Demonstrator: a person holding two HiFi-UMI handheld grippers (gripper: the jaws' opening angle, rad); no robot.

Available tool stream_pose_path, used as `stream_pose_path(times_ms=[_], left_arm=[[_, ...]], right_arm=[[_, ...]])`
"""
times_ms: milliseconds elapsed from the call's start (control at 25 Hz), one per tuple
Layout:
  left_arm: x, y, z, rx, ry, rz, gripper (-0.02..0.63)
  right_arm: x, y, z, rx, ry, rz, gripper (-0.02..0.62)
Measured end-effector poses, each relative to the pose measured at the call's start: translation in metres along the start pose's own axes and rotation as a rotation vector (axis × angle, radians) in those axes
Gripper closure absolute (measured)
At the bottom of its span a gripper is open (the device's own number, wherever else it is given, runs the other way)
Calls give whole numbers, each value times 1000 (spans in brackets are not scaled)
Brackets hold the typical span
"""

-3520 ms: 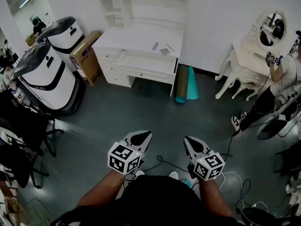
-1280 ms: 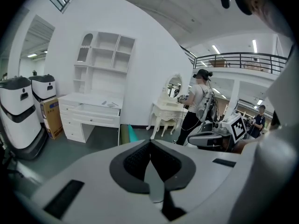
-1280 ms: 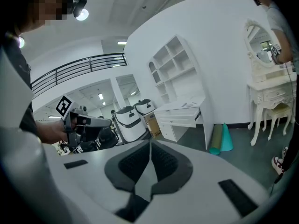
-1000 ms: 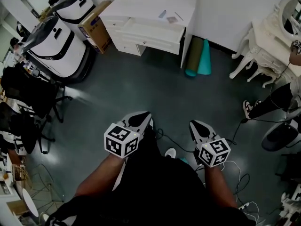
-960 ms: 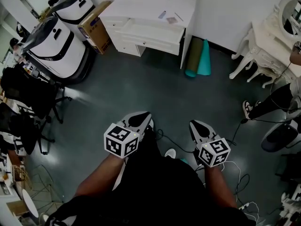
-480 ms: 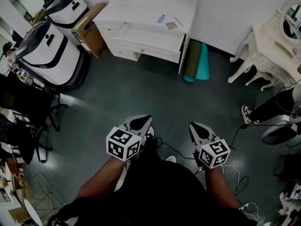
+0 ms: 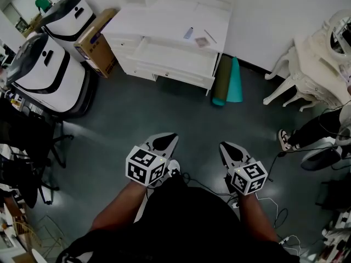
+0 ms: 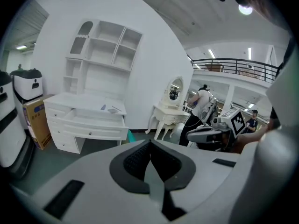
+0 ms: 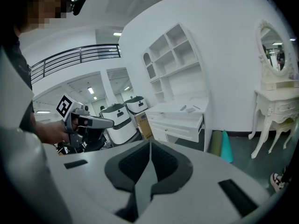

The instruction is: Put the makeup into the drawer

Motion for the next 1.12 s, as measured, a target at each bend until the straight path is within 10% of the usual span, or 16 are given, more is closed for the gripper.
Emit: stream_pose_path(times_ms=[1120], left_arm=[[141, 57, 33, 26, -87, 32, 595]], right_arm=[[-22, 100, 119, 4, -92, -13, 566]])
Point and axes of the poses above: the fingertips, and each gripper's own axes: z forward along the fingers, x to its left, y out of its top, the point moved 6 cm from there along -z, backward along the fingers, and after that the axes turned 12 degrees about x, right-handed, at the moved point
